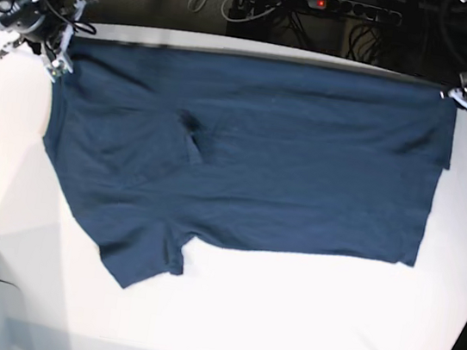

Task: Layout the t-shirt on the table in an organized manner, then fold the t-shirt properly
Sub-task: 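Drag the folded edge away from the hem with both grippers, then release the edge and move both grippers to the hem side, then grasp the hem edge with both grippers and fold it toward the collar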

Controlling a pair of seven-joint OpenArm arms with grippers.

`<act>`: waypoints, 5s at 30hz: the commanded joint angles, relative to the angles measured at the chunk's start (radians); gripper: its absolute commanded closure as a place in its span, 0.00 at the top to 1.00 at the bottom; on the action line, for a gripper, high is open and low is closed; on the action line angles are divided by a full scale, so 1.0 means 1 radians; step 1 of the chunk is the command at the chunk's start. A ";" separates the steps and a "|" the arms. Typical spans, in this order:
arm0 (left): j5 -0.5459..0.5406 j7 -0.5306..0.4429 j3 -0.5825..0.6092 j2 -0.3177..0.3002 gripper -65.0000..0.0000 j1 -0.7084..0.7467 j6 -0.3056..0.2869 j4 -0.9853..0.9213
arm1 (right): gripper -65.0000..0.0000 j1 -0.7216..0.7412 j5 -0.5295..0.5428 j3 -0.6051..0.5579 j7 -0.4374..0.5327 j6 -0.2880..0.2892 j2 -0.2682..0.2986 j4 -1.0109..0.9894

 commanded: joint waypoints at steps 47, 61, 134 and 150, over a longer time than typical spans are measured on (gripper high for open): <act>0.000 -0.014 -0.150 -0.066 0.63 -0.321 0.007 0.120 | 0.58 0.734 -0.210 -0.174 0.016 -0.004 0.001 -0.277; 0.001 -0.016 -0.158 -0.124 0.63 -0.296 0.007 0.117 | 0.58 1.118 -0.443 -0.231 0.337 -0.004 -0.116 -1.028; 0.144 -0.456 0.206 -0.095 0.00 -0.691 0.003 -0.627 | 0.00 0.876 -0.368 -0.068 0.322 -0.004 -0.128 -0.737; -0.022 -0.332 0.205 -0.089 0.00 -0.517 0.003 -0.303 | 0.00 0.647 -0.368 -0.071 0.188 -0.004 -0.149 -0.269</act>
